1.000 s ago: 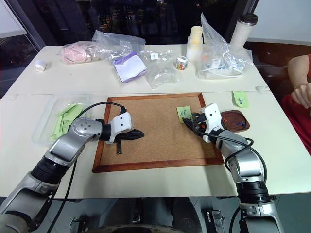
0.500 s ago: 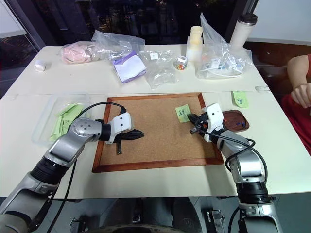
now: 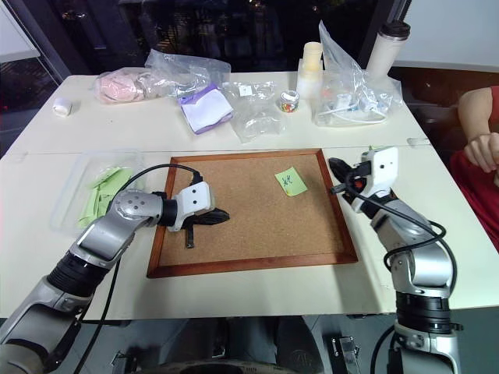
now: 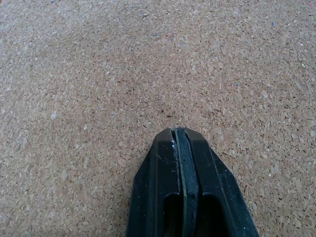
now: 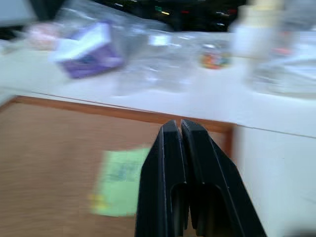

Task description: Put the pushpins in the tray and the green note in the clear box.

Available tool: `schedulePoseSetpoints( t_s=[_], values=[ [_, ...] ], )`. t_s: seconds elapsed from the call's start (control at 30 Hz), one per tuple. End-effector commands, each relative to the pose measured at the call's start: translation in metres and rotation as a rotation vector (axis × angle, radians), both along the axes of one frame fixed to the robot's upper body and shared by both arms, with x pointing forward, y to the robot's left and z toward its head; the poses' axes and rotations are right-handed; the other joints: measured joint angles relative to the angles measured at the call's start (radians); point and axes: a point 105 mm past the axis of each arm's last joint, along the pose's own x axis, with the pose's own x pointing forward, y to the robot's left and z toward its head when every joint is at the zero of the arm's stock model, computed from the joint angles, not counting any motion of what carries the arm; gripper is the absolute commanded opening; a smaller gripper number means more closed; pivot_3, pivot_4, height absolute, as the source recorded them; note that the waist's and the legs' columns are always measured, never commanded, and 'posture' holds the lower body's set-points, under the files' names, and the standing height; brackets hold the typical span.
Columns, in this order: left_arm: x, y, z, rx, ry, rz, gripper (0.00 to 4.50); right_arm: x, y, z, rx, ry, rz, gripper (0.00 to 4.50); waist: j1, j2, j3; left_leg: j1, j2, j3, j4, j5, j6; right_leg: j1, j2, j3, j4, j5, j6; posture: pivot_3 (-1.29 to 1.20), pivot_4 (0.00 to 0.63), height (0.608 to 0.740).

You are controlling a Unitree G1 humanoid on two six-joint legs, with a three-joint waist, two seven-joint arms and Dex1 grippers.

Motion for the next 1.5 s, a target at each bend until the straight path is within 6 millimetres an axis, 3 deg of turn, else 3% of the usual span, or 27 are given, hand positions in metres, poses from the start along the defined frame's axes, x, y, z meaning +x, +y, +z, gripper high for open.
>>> schedulePoseSetpoints(
  t_s=[0.03, 0.3, 0.43, 0.6, 0.83, 1.07, 1.2, 1.33, 1.5],
  values=[
    [-0.007, 0.014, -0.031, 0.091, 0.095, 0.035, 0.00, -0.002, -0.041, -0.011, -0.059, 0.048, -0.159, 0.01, 0.000, 0.000, 0.000, 0.000, 0.000, 0.000, 0.000, 0.000, 0.000, 0.000, 0.000, 0.000, 0.000, 0.000, 0.000, 0.00, 0.150, 0.734],
    [-0.005, 0.013, -0.030, 0.091, 0.088, 0.028, 0.00, -0.003, -0.064, -0.033, -0.065, 0.130, -0.242, 0.01, -0.002, 0.000, 0.000, 0.000, 0.000, 0.000, 0.000, 0.000, 0.000, 0.000, 0.000, 0.001, 0.000, 0.000, 0.000, 0.00, 0.150, 0.734],
    [-0.005, 0.013, -0.030, 0.091, 0.086, 0.028, 0.00, -0.002, -0.065, -0.035, -0.053, 0.132, -0.254, 1.84, -0.002, 0.000, 0.000, 0.000, 0.000, 0.000, 0.000, 0.000, 0.000, 0.000, 0.000, 0.001, 0.000, 0.000, 0.000, 0.00, 0.150, 0.734],
    [-0.006, 0.013, -0.030, 0.091, 0.087, 0.031, 0.00, -0.003, -0.067, -0.031, -0.033, 0.112, -0.268, 4.48, -0.002, 0.000, 0.000, 0.000, 0.000, 0.000, -0.001, 0.000, 0.000, 0.000, 0.000, 0.001, 0.000, 0.000, 0.000, 0.00, 0.150, 0.734],
    [-0.006, 0.012, -0.030, 0.089, 0.087, 0.028, 0.00, -0.003, -0.068, -0.023, 0.024, 0.081, -0.298, 4.48, -0.002, 0.000, 0.000, 0.000, 0.000, -0.001, -0.001, 0.000, 0.000, 0.000, 0.000, 0.001, 0.000, 0.000, 0.000, 0.00, 0.150, 0.734],
    [-0.006, 0.012, -0.030, 0.089, 0.086, 0.027, 0.00, -0.002, -0.081, 0.001, 0.194, -0.017, -0.377, 4.48, -0.002, 0.000, 0.000, 0.000, 0.000, -0.001, -0.001, 0.000, 0.000, 0.000, 0.000, 0.001, 0.000, 0.000, 0.000, 0.00, 0.150, 0.734],
    [-0.006, 0.012, -0.030, 0.091, 0.086, 0.026, 0.00, -0.002, -0.055, 0.010, 0.172, -0.030, -0.234, 4.48, -0.002, 0.000, 0.000, 0.000, 0.000, -0.001, -0.001, 0.000, 0.000, 0.000, 0.000, 0.001, -0.001, 0.000, 0.000, 0.00, 0.150, 0.734],
    [-0.006, 0.012, -0.031, 0.095, 0.089, 0.023, 0.00, -0.010, 0.035, -0.010, -0.081, 0.049, 0.149, 4.48, -0.003, 0.000, 0.000, 0.000, 0.000, -0.001, -0.002, 0.000, 0.001, 0.000, 0.000, 0.001, -0.001, 0.000, 0.000, 0.00, 0.150, 0.734],
    [-0.007, 0.013, -0.032, 0.098, 0.089, 0.026, 0.00, -0.012, 0.096, -0.018, -0.043, 0.011, 0.306, 4.48, -0.002, 0.000, 0.000, 0.000, 0.000, -0.001, -0.002, 0.000, 0.001, 0.000, 0.000, 0.001, -0.001, 0.000, 0.000, 0.00, 0.150, 0.734]
  ],
)
